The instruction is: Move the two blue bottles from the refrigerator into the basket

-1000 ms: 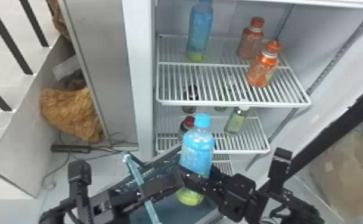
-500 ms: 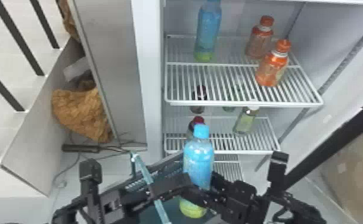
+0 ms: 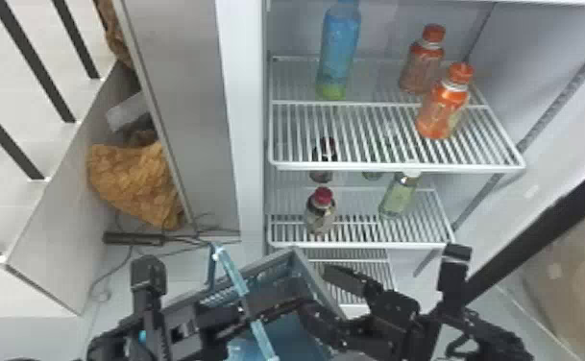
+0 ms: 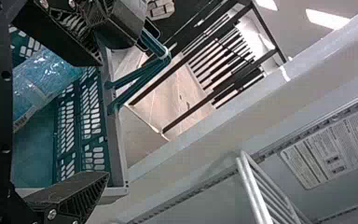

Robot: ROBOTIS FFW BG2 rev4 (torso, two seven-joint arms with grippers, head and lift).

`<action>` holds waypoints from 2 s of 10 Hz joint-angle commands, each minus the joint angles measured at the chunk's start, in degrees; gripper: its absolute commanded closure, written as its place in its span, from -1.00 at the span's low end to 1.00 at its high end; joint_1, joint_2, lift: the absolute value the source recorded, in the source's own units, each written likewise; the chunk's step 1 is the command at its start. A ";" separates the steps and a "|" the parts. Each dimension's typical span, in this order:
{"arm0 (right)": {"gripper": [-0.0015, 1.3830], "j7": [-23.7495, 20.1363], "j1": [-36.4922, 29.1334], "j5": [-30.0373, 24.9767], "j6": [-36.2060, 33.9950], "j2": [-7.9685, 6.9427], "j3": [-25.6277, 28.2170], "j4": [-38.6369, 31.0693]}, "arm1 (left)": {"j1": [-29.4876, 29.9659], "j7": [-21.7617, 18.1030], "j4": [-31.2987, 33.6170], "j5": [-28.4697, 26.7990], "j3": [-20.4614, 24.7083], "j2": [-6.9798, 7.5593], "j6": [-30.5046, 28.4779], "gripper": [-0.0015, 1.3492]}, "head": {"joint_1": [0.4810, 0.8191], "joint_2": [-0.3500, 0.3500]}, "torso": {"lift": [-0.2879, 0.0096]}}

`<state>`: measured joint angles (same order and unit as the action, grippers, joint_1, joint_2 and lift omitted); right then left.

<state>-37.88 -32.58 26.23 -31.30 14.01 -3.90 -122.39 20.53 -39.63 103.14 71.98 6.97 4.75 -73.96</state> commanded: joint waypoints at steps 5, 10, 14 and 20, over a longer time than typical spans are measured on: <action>-0.84 -0.26 -1.59 -4.29 0.50 -0.39 5.27 -4.10 | 0.00 0.00 0.00 0.00 0.00 0.00 0.00 0.78 | 0.27 -0.37 | 0.87; -0.84 -0.26 -2.30 -6.46 2.33 -0.74 6.87 -10.01 | -0.28 0.00 -0.14 -0.11 -0.11 0.09 -0.14 0.78 | 0.27 -0.47 | 0.87; -0.84 1.14 0.09 -5.66 5.14 -1.53 8.24 -10.15 | -0.28 0.00 -0.14 0.11 -0.11 0.26 -0.14 0.78 | 0.27 -0.51 | 0.87; -0.84 5.01 11.34 -6.34 12.32 -3.90 9.73 -1.43 | -0.42 -0.09 -0.14 0.80 -0.57 0.26 0.00 0.78 | 0.27 -0.62 | 0.87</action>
<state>-32.90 -22.36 19.88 -19.79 10.43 5.82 -124.93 20.11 -39.74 103.01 72.75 6.45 5.01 -73.96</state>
